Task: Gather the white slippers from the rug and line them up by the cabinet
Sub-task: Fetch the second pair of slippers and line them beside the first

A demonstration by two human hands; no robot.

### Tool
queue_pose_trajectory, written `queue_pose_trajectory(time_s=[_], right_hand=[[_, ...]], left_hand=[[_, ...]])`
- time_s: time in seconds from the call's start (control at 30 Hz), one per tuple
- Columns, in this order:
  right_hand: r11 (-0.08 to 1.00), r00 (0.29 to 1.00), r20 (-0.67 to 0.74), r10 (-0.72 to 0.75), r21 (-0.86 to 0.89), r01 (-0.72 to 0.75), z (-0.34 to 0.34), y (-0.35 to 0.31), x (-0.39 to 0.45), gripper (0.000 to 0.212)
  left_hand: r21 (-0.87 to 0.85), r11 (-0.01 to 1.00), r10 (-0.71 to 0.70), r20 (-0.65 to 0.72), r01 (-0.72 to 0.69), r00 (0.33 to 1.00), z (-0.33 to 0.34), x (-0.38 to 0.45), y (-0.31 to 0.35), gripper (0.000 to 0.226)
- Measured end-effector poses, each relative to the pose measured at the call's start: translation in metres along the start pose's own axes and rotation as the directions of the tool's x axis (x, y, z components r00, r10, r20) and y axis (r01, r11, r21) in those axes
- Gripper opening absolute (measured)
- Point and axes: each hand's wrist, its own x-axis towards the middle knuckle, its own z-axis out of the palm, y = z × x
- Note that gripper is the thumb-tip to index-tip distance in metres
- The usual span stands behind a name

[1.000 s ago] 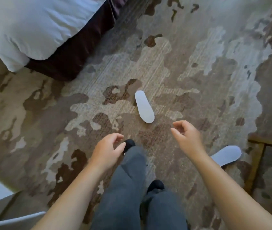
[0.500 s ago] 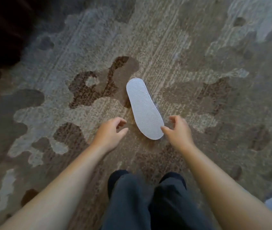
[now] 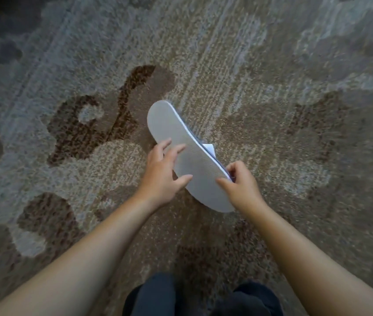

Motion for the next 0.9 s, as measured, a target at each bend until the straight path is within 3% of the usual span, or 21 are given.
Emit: queue_pose_trajectory(time_s=[0.13, 0.2, 0.27, 0.33, 0.37, 0.5, 0.6, 0.77, 0.9], right_hand=[[0.986, 0.986, -0.013, -0.165, 0.030, 0.166, -0.042, -0.024, -0.009, 0.027], [0.976, 0.977, -0.023, -0.213, 0.029, 0.214, -0.065, -0.030, -0.017, 0.032], [0.972, 0.968, -0.084, -0.235, -0.042, 0.232, -0.084, -0.030, -0.028, 0.033], [0.965, 0.950, -0.181, -0.254, -0.119, 0.235, -0.101, -0.029, -0.045, 0.024], [0.962, 0.929, -0.261, -0.262, -0.148, 0.230, -0.111, -0.027, -0.056, 0.017], [0.976, 0.782, -0.597, -0.178, -0.207, 0.064, -0.161, -0.002, -0.107, 0.039], [0.992, 0.673, -0.739, 0.028, -0.063, -0.109, -0.187, 0.046, -0.148, 0.047], [0.927, 0.447, -0.826, 0.343, 0.222, -0.302, -0.217, 0.167, -0.193, 0.054], [0.834, 0.250, -0.826, 0.505, 0.392, -0.388, -0.231, 0.265, -0.218, 0.064]], left_hand=[[0.205, 0.957, 0.218, -0.032, -0.207, 0.975, -0.006, 0.015, 0.032, 0.084], [0.298, 0.923, 0.248, 0.026, -0.244, 0.969, -0.002, 0.024, 0.043, 0.071], [0.343, 0.888, 0.303, 0.067, -0.307, 0.951, 0.004, 0.034, 0.057, 0.042], [0.331, 0.863, 0.372, 0.094, -0.381, 0.924, 0.015, 0.034, 0.075, 0.019], [0.286, 0.867, 0.392, 0.115, -0.409, 0.913, 0.022, 0.030, 0.087, 0.019], [0.096, 0.884, 0.437, 0.179, -0.457, 0.882, 0.052, 0.011, 0.142, 0.017], [-0.028, 0.889, 0.451, 0.221, -0.457, 0.865, 0.079, -0.005, 0.186, 0.020], [-0.221, 0.863, 0.505, 0.362, -0.454, 0.783, 0.166, -0.024, 0.243, 0.015], [-0.256, 0.908, 0.416, 0.460, -0.332, 0.785, 0.259, -0.052, 0.263, 0.014]])
